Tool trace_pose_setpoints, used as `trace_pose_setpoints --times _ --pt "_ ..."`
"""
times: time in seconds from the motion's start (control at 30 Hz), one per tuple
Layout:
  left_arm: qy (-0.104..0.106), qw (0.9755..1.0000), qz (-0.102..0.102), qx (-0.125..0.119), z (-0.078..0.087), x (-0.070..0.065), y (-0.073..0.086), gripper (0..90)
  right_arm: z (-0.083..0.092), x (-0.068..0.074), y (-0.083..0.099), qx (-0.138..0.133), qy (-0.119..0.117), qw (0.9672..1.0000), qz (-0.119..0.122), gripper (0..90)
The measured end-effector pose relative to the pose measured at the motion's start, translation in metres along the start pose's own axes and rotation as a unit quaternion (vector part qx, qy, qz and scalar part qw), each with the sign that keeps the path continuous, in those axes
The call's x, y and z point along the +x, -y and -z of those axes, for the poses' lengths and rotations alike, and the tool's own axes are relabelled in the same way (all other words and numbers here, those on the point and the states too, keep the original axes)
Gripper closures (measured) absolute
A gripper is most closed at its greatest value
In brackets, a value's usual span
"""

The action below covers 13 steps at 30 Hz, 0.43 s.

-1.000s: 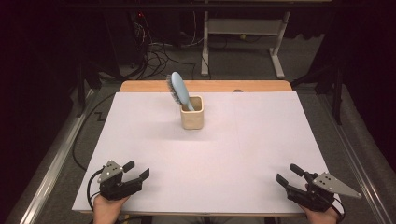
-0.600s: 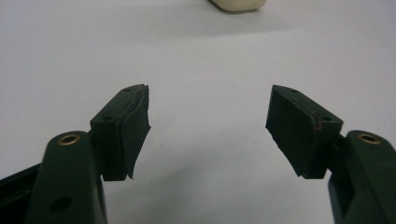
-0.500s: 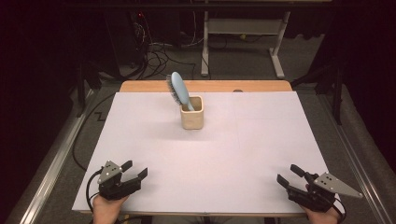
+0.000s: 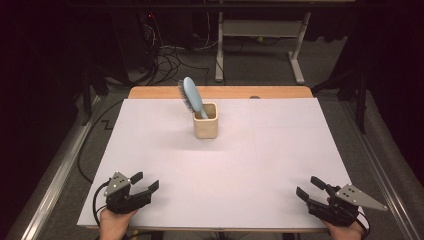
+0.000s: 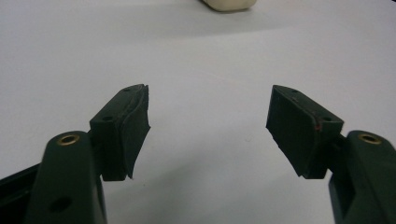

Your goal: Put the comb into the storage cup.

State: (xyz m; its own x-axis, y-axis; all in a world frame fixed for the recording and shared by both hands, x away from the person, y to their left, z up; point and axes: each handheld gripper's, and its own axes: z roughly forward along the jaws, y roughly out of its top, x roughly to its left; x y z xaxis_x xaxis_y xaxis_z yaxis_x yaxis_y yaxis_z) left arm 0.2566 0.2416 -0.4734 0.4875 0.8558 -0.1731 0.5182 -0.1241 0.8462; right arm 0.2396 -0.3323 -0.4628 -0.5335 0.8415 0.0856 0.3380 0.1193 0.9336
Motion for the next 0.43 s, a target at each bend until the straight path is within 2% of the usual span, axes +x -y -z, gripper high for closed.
trace_pose_setpoints --times 0.2,0.43 --pt "-0.001 1.0 0.004 0.0 -0.0009 0.0005 -0.0002 30.3 -0.0007 -0.0018 0.0002 0.001 0.003 1.0 -0.007 32.8" --pt "-0.002 1.0 0.003 -0.002 -0.0002 -0.0002 -0.0001 30.3 0.0001 -0.0003 0.0002 -0.002 0.001 1.0 -0.004 32.8"
